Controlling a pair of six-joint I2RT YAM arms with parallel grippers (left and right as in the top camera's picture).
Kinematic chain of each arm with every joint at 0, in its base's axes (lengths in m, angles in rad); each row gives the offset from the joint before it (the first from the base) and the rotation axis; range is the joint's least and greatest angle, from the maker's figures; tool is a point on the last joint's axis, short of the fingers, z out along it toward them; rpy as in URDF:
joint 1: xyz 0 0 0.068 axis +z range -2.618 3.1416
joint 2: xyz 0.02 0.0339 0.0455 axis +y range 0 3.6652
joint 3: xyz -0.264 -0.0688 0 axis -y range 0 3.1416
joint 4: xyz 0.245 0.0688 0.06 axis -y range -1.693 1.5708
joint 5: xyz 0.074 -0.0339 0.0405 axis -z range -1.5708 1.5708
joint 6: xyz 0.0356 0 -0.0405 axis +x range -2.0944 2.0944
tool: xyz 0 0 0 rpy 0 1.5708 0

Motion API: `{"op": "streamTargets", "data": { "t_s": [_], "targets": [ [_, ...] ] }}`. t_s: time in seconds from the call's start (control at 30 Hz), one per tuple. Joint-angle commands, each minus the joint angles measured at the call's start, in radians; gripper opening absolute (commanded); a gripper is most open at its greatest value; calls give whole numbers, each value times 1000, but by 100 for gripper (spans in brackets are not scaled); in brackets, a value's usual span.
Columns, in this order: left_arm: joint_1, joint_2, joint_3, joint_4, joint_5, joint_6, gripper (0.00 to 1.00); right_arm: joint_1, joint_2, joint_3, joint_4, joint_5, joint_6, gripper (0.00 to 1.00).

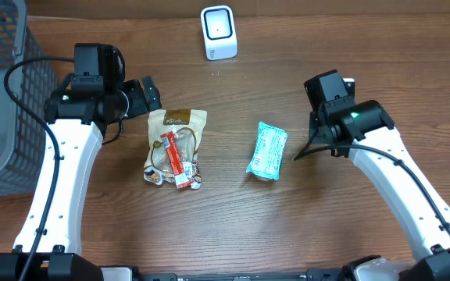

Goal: Scan the item barcode
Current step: 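Grasp the small orange-white Kleenex pocket pack with the right gripper, then carry the Kleenex pack to the right and set it on the table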

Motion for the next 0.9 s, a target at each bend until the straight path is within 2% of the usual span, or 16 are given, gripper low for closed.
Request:
{"op": "streamTargets", "data": {
  "t_s": [0.0, 0.53, 0.87],
  "targets": [
    [3, -6, 8, 2, -3, 27, 100, 3, 37, -23, 6, 161, 5, 4],
    [3, -6, 8, 2, -3, 27, 100, 0, 242, -132, 44, 429, 7, 4],
    [3, -6, 8, 2, -2, 27, 100, -54, 311, -180, 128, 442, -27, 4]
  ]
}}
